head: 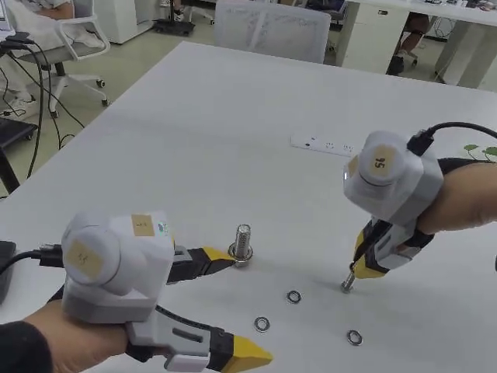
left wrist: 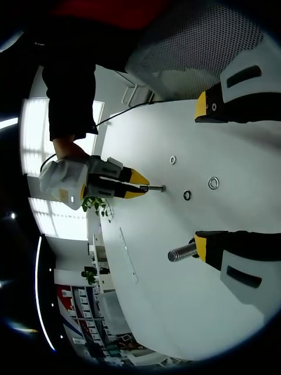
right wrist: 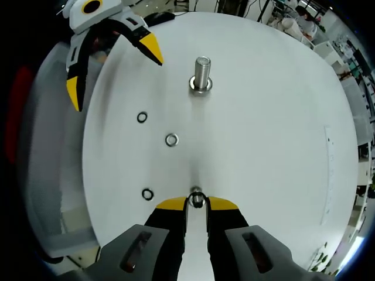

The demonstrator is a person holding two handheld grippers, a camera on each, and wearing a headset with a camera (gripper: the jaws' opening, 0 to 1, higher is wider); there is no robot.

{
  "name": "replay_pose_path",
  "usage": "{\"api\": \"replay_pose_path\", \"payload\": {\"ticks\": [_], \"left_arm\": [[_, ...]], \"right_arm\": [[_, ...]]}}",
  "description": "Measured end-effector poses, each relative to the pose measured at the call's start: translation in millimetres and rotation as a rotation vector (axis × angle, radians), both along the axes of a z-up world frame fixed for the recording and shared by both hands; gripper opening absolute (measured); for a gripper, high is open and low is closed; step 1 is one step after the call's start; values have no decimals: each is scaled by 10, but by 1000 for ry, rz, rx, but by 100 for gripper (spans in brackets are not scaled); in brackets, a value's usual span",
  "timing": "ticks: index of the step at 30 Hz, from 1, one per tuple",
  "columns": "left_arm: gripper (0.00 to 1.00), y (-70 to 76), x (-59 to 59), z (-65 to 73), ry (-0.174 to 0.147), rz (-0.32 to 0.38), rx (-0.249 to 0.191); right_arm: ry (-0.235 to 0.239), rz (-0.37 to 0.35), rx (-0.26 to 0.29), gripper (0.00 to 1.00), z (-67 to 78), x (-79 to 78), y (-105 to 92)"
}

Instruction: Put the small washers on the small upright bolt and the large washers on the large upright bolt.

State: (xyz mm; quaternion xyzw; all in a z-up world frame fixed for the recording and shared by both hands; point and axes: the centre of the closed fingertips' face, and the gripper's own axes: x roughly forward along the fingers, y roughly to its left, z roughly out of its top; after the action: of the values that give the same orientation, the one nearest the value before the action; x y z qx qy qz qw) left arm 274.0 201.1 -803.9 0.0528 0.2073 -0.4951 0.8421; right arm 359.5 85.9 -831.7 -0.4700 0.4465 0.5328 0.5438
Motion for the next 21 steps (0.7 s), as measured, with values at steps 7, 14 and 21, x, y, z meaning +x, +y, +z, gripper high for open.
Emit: {"api": "replay_pose_path", "payload": {"ticks": [7,14,21], "left_arm": [[75,12,8,-13,4,3,0],[75,24,14,-24,5,8,2],[75,26,18,-29,6,11,1]], "right_arm": [[10,-11,-1,13,-143,37,3],[19,-18,1,13,-293,38,-3],[23,-14,-7,13,-375,36,-23]]}}
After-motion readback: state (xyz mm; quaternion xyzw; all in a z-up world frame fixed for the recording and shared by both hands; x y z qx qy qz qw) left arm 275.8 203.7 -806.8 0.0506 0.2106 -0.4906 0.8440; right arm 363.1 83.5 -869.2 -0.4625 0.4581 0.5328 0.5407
